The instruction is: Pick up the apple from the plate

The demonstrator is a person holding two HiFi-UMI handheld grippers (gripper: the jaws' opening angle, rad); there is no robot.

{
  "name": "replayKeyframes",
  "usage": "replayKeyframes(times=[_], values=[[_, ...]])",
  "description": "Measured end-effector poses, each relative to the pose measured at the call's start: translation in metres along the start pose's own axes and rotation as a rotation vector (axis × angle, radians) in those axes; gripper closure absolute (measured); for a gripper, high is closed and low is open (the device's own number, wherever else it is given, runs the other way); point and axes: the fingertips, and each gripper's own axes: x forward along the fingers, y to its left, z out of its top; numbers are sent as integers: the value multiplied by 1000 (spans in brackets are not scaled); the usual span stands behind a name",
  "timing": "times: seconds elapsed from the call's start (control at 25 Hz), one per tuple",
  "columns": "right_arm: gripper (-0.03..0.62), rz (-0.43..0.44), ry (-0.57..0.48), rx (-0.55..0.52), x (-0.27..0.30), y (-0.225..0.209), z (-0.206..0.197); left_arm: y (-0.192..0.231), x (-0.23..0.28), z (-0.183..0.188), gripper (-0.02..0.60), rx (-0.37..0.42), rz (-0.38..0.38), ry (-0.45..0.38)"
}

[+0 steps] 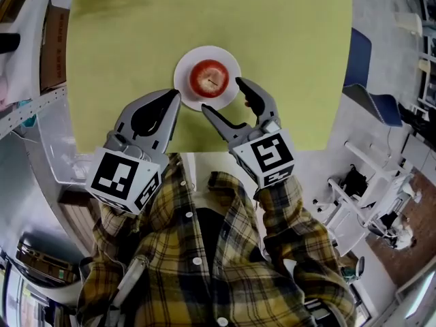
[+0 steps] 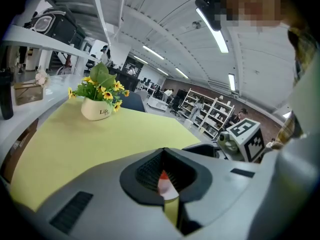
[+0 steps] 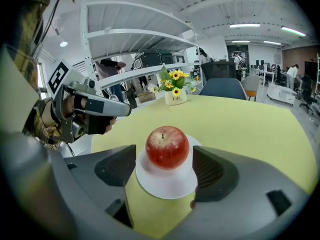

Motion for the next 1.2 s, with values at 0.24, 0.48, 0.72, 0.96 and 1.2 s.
replayKeyframes(times=[0.24,0.48,0.72,0.96,1.2], values=[[213,9,12,-30,10,-6,-5,4,8,-6,574,-9,9,5],[200,19,32,-53,27,-3,-9,15,10,-15,574,-23,8,9],[200,19,32,-53,40,-4,-10,20,12,-21,574,-33,1,14],[201,17,28,-83,45,-5,-11,20,13,-26,574,-42,2,19],[201,22,13,-66,47,-6,-10,17,15,-29,574,-48,-4,22]])
